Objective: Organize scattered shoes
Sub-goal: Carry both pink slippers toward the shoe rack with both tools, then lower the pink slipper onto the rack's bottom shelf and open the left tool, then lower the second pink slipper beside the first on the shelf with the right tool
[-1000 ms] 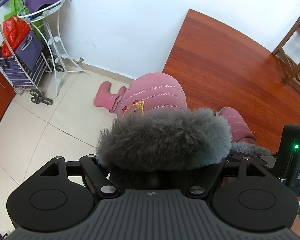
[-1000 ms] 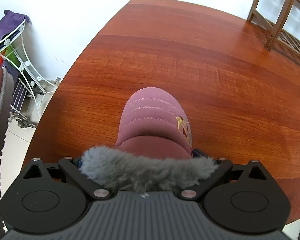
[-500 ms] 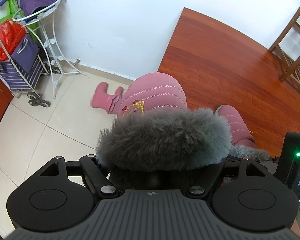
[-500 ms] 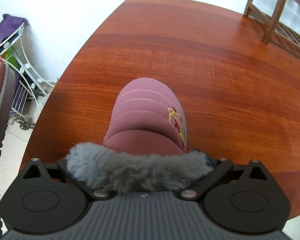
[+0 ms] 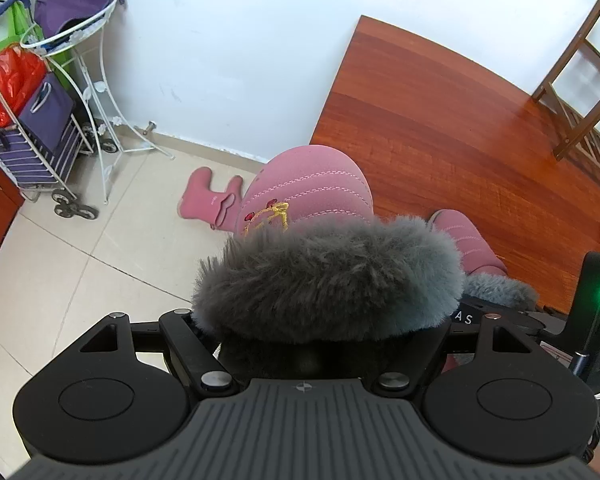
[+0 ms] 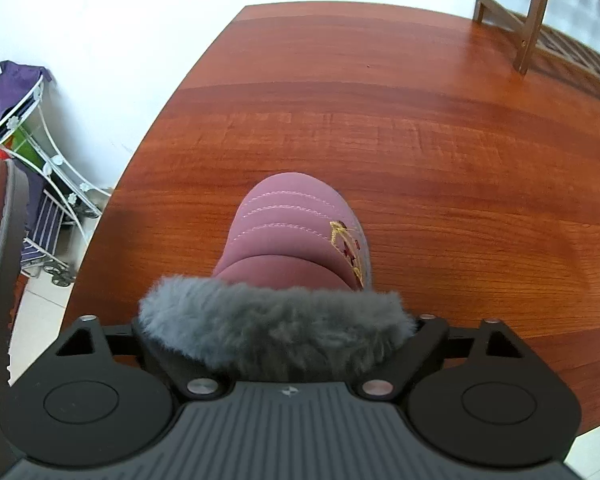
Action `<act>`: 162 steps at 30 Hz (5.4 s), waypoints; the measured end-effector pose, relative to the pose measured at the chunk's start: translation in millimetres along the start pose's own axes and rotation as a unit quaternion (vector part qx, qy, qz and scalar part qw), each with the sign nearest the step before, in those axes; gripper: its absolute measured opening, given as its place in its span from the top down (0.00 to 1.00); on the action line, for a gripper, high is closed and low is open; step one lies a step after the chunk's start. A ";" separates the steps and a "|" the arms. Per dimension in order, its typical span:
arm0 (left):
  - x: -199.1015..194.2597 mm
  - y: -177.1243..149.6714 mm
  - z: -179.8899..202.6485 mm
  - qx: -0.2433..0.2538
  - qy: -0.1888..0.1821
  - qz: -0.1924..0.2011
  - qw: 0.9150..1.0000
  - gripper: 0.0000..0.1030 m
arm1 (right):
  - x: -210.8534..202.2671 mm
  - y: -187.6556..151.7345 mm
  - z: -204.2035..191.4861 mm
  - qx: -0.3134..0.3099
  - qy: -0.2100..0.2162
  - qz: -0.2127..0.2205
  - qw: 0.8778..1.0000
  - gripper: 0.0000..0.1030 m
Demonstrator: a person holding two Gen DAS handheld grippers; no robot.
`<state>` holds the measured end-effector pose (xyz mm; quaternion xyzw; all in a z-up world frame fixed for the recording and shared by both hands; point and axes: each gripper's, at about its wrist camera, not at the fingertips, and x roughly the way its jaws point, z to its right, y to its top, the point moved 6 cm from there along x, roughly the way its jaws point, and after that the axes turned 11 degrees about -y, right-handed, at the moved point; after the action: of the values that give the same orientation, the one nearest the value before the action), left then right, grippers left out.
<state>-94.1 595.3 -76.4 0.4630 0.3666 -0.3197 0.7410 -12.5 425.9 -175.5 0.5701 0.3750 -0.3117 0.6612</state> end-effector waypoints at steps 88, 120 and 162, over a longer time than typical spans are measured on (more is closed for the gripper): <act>296.4 127.8 580.9 0.211 -0.065 0.003 0.975 0.25 | -133.8 -26.6 612.1 0.289 -0.102 0.047 0.951 0.26; 350.7 184.1 604.0 0.261 -0.020 0.053 0.964 0.11 | -103.6 5.1 618.7 0.308 -0.129 0.022 0.942 0.26; 126.0 87.8 451.9 0.168 -0.085 0.036 0.981 0.08 | -40.5 147.3 571.4 0.151 -0.067 0.092 0.982 0.26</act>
<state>155.5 194.6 -5.8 0.5650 0.2265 -0.3882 0.6919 170.2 -116.2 -25.2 0.6736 0.2240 -0.3400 0.6168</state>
